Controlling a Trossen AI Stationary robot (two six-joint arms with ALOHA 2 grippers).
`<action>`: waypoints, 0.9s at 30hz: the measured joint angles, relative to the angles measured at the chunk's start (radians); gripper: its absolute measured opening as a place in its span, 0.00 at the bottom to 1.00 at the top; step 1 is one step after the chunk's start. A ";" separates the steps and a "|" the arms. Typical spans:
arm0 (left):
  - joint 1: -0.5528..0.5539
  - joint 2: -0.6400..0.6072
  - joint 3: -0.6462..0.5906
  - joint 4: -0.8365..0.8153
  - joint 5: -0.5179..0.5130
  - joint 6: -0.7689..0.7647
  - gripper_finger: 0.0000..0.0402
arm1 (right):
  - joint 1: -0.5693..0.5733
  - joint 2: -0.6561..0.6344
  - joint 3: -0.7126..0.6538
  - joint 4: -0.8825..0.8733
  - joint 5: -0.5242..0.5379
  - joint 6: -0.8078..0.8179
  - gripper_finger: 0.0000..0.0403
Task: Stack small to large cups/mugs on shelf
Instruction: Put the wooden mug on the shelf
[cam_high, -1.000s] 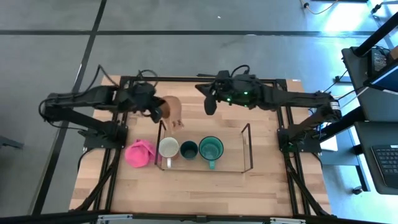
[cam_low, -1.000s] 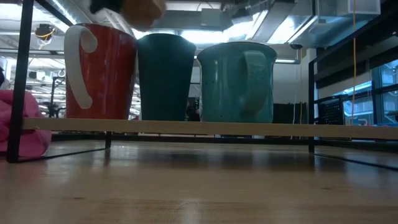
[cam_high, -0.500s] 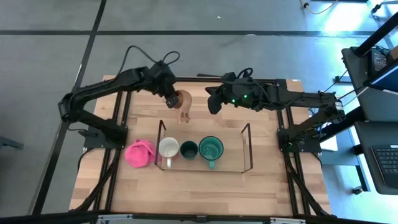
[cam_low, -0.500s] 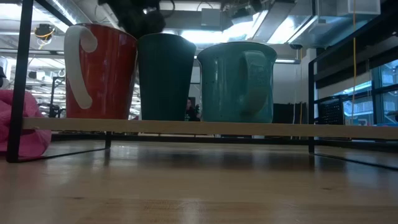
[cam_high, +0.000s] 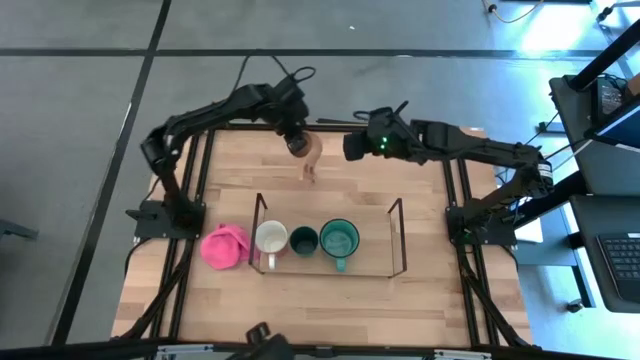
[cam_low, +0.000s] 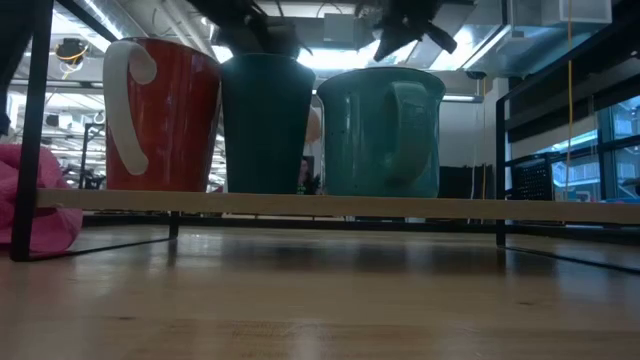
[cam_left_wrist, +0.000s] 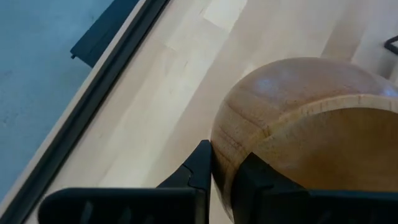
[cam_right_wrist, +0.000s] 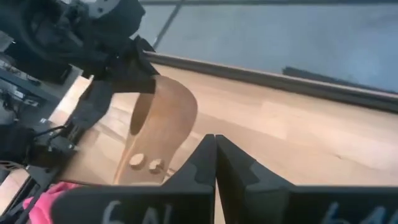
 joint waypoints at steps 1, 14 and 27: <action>0.000 0.022 0.023 -0.009 0.000 0.008 0.06 | -0.016 0.000 -0.001 -0.010 -0.017 0.000 0.01; -0.006 0.211 0.101 -0.108 -0.018 0.027 0.06 | -0.203 0.002 -0.008 -0.141 -0.181 -0.078 0.01; -0.005 0.248 0.100 -0.136 -0.077 0.014 0.06 | -0.245 0.002 -0.008 -0.145 -0.189 -0.133 0.01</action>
